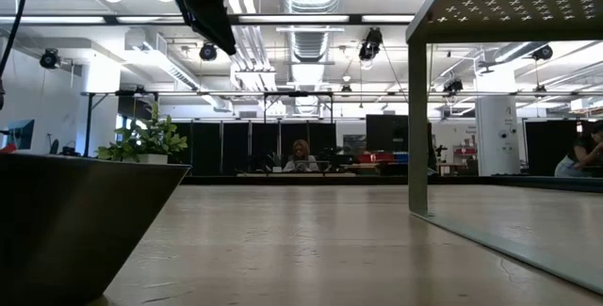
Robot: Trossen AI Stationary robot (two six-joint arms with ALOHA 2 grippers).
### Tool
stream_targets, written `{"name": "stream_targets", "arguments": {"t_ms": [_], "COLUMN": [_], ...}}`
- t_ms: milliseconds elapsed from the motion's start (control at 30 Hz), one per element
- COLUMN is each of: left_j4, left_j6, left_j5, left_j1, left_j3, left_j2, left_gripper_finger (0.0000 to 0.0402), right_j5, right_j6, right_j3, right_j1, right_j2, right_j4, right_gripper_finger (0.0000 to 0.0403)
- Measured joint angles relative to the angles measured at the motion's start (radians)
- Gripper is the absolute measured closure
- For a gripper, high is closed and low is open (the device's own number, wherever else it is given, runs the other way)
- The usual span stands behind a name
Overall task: Pick & Place Mini shaped plates
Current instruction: Stack the square plate on the square plates on the shelf
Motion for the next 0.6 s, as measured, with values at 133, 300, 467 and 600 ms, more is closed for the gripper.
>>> {"name": "stream_targets", "arguments": {"t_ms": [133,300,467,600], "left_j4": [0.0,0.0,-0.001,0.0], "left_j6": [0.014,0.018,0.02,0.02], "left_j5": [0.0,0.0,0.0,0.0], "left_j1": [0.0,0.0,0.0,0.0], "left_j3": [0.0,0.0,0.0,0.0], "left_j2": [0.0,0.0,0.0,0.0], "left_gripper_finger": [0.0274,0.0274,0.0274,0.0274], "right_j5": [0.011,-0.017,-0.067,-0.064], "right_j6": [0.011,0.007,-0.003,-0.007], "right_j3": [0.0,-0.007,-0.008,-0.008], "right_j1": [0.02,0.035,0.037,0.036], "right_j2": [0.008,0.044,0.06,0.057], "right_j4": [-0.005,-0.05,-0.051,-0.049], "right_gripper_finger": [0.0394,0.0394,0.0394,0.0394]}}
